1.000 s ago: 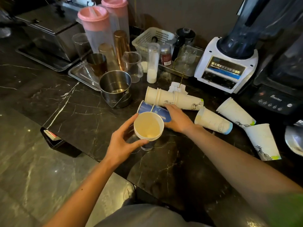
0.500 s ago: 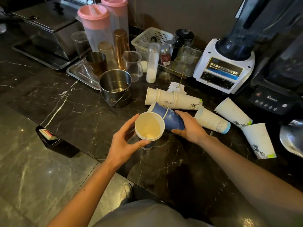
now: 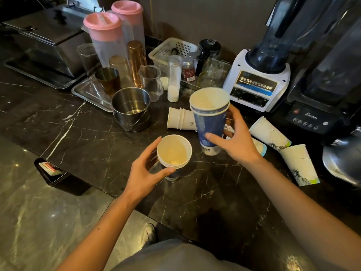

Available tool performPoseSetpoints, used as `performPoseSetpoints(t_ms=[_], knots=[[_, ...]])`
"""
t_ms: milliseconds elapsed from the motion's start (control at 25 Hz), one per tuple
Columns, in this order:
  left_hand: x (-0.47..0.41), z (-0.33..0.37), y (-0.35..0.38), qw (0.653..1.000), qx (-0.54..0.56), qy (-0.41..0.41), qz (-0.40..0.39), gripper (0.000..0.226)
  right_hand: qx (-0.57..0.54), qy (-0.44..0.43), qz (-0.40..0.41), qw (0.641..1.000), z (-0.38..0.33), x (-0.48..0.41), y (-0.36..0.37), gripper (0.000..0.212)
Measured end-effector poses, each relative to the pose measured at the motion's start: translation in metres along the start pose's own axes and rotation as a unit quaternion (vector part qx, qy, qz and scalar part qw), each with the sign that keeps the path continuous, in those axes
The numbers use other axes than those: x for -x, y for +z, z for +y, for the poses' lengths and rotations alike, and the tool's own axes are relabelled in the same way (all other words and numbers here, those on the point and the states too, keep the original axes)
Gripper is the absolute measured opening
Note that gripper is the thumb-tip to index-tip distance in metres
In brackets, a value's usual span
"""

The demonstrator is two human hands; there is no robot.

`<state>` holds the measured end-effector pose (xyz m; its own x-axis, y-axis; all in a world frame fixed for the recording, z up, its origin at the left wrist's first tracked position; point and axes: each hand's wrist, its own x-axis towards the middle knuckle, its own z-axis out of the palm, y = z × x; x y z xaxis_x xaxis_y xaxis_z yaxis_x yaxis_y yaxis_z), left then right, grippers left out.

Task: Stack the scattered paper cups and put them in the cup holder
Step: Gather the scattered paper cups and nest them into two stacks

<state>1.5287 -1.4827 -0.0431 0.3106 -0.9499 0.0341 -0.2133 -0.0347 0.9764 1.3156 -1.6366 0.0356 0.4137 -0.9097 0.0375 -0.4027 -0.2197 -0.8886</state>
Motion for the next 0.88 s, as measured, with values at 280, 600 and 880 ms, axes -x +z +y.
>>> performPoseSetpoints(t_ms=[280, 600, 880], knots=[[-0.003, -0.004, 0.001, 1.0, 0.001, -0.005, -0.012, 0.094, -0.19, -0.099, -0.003, 0.977, -0.065, 0.01, -0.002, 0.083], [-0.004, -0.008, -0.005, 0.999, -0.002, 0.002, -0.043, 0.088, -0.054, -0.037, -0.143, 0.988, -0.033, 0.025, 0.044, 0.088], [-0.004, -0.001, -0.009, 0.999, 0.022, 0.025, -0.038, 0.096, 0.031, -0.026, -0.172, 0.984, -0.01, 0.026, 0.05, 0.081]])
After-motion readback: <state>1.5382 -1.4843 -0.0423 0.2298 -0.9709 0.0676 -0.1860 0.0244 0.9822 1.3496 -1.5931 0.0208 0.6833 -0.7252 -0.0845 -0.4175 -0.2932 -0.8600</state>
